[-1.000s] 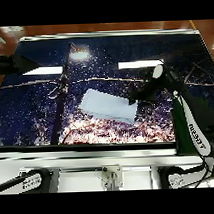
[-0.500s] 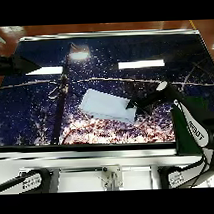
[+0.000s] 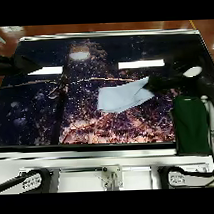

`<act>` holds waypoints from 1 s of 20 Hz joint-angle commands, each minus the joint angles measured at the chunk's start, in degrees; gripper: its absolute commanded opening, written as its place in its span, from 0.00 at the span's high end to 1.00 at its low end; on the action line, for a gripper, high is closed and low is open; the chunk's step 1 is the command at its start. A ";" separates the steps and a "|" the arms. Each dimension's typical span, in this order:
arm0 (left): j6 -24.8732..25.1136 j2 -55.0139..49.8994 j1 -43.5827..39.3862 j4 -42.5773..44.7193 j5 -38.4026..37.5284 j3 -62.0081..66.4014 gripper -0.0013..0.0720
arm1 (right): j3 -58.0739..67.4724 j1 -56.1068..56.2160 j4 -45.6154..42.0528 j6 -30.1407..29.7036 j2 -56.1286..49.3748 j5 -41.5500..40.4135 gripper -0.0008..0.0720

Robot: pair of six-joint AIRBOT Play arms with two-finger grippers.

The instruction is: Fold the shirts.

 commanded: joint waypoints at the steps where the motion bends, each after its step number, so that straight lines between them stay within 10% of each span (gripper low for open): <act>1: 0.00 0.04 -0.81 0.02 0.04 0.00 0.93 | 2.05 -12.68 -3.13 4.63 9.60 1.07 0.90; 10: 0.00 0.04 -2.78 0.02 0.02 0.00 0.93 | 2.05 -40.57 -5.60 9.81 18.14 8.59 0.90; 20: 1.57 0.02 -3.32 0.02 0.02 0.00 0.93 | 2.05 -43.82 -9.55 13.60 24.24 19.82 0.90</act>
